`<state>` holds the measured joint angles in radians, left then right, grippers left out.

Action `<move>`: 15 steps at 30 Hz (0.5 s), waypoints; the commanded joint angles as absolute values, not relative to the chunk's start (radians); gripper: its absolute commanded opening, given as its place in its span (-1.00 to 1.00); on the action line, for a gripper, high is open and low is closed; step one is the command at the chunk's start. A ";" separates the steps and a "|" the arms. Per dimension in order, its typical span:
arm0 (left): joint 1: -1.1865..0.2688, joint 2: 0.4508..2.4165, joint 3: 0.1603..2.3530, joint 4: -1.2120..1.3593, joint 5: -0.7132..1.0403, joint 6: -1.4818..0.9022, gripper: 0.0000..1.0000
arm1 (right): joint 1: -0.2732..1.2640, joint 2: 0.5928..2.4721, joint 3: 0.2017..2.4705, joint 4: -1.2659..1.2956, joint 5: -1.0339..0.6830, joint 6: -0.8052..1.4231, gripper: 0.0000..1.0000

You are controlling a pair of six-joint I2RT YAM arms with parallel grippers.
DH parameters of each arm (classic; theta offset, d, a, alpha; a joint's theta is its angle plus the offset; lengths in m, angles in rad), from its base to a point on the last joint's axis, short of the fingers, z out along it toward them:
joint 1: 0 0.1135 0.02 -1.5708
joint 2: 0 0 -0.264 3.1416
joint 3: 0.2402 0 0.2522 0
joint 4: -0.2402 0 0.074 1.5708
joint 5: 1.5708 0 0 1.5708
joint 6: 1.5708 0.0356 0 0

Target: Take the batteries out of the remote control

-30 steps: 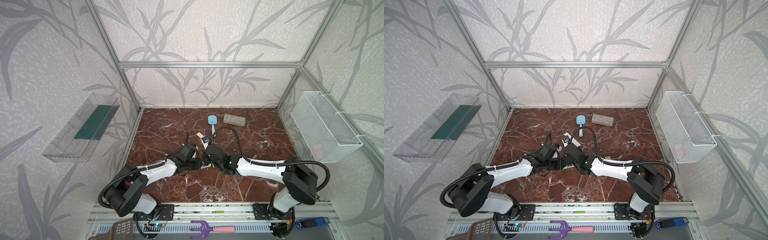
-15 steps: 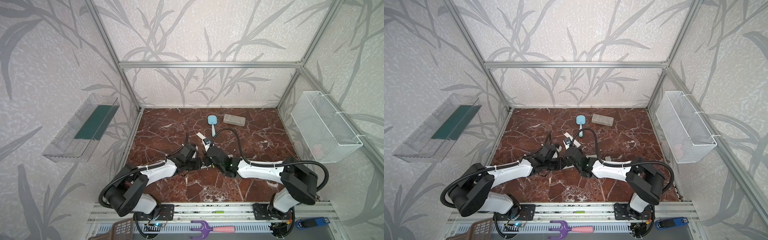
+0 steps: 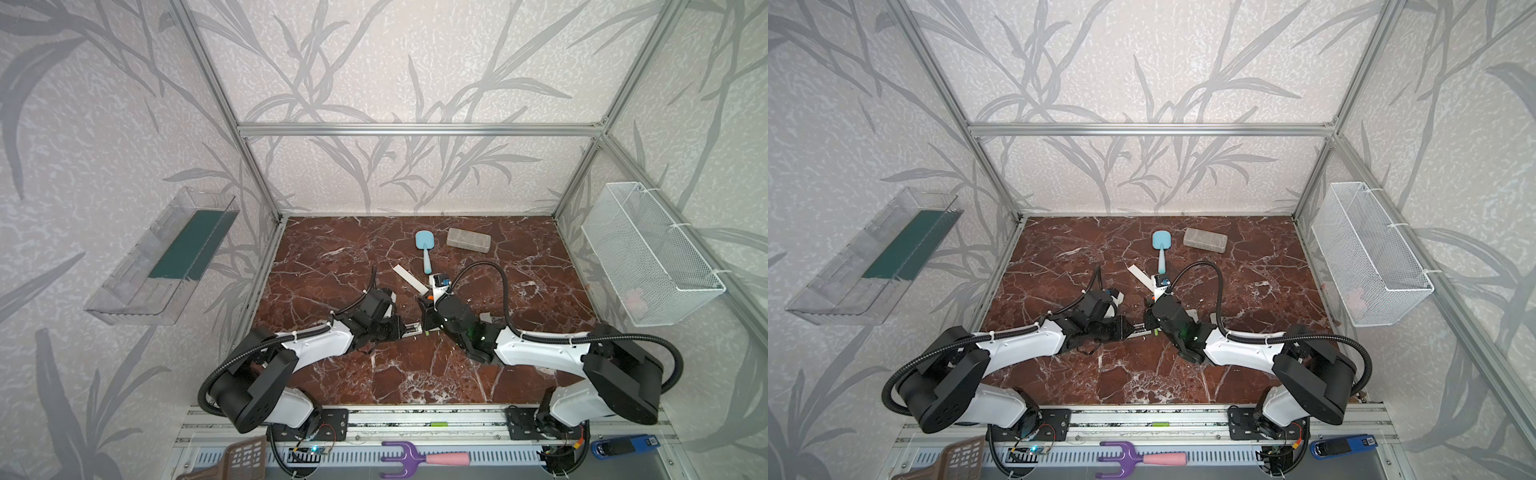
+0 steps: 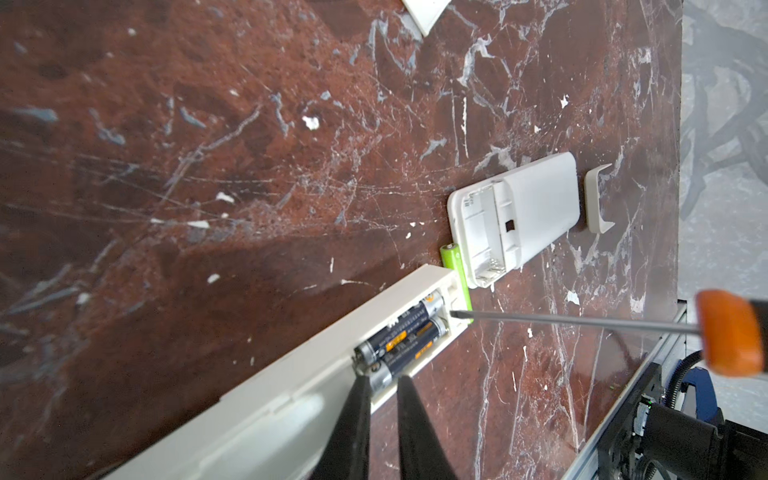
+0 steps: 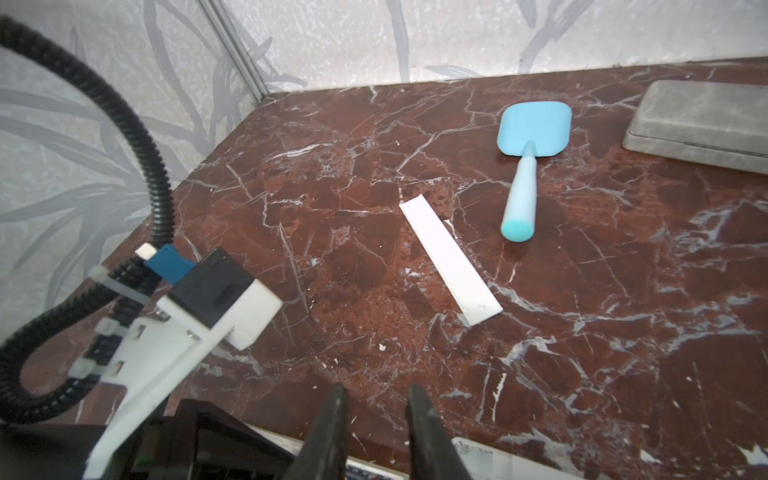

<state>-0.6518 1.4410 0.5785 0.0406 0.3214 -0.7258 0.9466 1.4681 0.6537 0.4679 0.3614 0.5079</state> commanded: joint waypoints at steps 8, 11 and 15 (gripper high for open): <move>-0.654 1.478 0.525 -0.096 0.293 -0.741 -0.65 | 0.944 1.440 0.684 0.504 0.363 0.469 -1.00; -0.654 1.477 0.525 -0.096 0.293 -0.742 -0.65 | 0.965 1.449 0.716 0.486 0.362 0.421 -1.00; -0.654 1.480 0.526 -0.098 0.293 -0.741 -0.65 | 0.990 1.475 0.749 0.469 0.368 0.371 -1.00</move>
